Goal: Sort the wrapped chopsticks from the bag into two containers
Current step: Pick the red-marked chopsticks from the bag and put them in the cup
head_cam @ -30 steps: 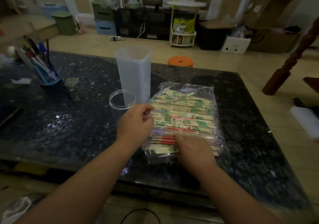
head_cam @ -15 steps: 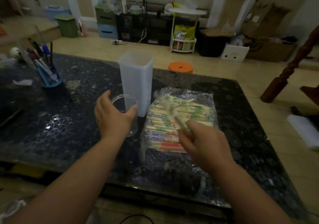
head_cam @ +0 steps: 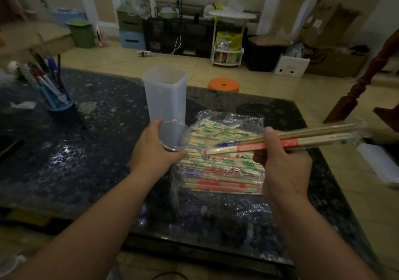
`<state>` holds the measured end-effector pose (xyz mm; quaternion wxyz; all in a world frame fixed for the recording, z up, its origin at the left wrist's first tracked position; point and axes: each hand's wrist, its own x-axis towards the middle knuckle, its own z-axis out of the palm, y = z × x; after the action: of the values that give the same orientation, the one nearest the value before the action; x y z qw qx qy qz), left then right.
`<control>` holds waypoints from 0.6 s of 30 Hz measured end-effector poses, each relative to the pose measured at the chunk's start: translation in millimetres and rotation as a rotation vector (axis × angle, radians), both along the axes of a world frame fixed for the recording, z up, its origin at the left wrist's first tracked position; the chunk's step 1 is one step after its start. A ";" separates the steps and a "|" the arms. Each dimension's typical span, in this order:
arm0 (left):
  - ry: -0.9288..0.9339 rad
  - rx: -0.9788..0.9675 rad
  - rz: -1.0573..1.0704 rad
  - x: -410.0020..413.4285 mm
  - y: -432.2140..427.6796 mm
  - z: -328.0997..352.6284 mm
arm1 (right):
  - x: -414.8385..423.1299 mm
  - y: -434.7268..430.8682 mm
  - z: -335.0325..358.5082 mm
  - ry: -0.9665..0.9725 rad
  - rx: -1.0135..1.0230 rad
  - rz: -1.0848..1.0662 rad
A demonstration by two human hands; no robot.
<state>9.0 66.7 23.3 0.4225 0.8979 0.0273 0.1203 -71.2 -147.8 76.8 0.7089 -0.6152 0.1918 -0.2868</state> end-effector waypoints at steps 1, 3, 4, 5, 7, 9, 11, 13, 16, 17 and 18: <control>-0.011 0.071 -0.042 -5.1 -2.6 4.8 | -1.6 0.5 2.0 -0.012 0.009 -0.015; -0.046 0.202 -0.140 -15.0 -6.7 14.4 | -4.7 1.5 4.9 -0.041 0.001 -0.046; -0.058 0.256 -0.184 -18.8 -8.3 17.7 | -6.4 2.6 6.7 -0.063 -0.003 -0.048; -0.059 0.298 -0.220 -21.8 -9.8 20.1 | -8.1 4.1 8.6 -0.083 -0.013 -0.038; -0.048 0.332 -0.264 -23.2 -11.3 20.6 | -9.0 6.7 7.4 -0.083 -0.040 -0.015; -0.062 0.343 -0.294 -22.7 -13.6 19.8 | -7.4 8.8 0.0 -0.042 -0.039 0.021; -0.085 0.363 -0.315 -22.5 -16.8 20.5 | -6.1 12.3 -7.7 0.012 -0.051 0.077; -0.114 0.383 -0.320 -22.0 -18.5 20.7 | -4.9 15.2 -15.5 0.070 -0.058 0.163; -0.140 0.412 -0.324 -20.1 -18.3 18.4 | -3.8 19.0 -25.6 0.206 -0.044 0.330; -0.156 0.422 -0.327 -19.2 -18.0 17.3 | -3.7 19.9 -26.2 0.227 -0.038 0.360; -0.167 0.433 -0.329 -18.9 -17.6 16.3 | -2.8 19.9 -26.3 0.221 -0.021 0.380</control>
<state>-9.9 49.1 39.6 0.2355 0.9467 -0.1799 0.1265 -74.0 -127.9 50.4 0.7183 -0.6754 0.1459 -0.0806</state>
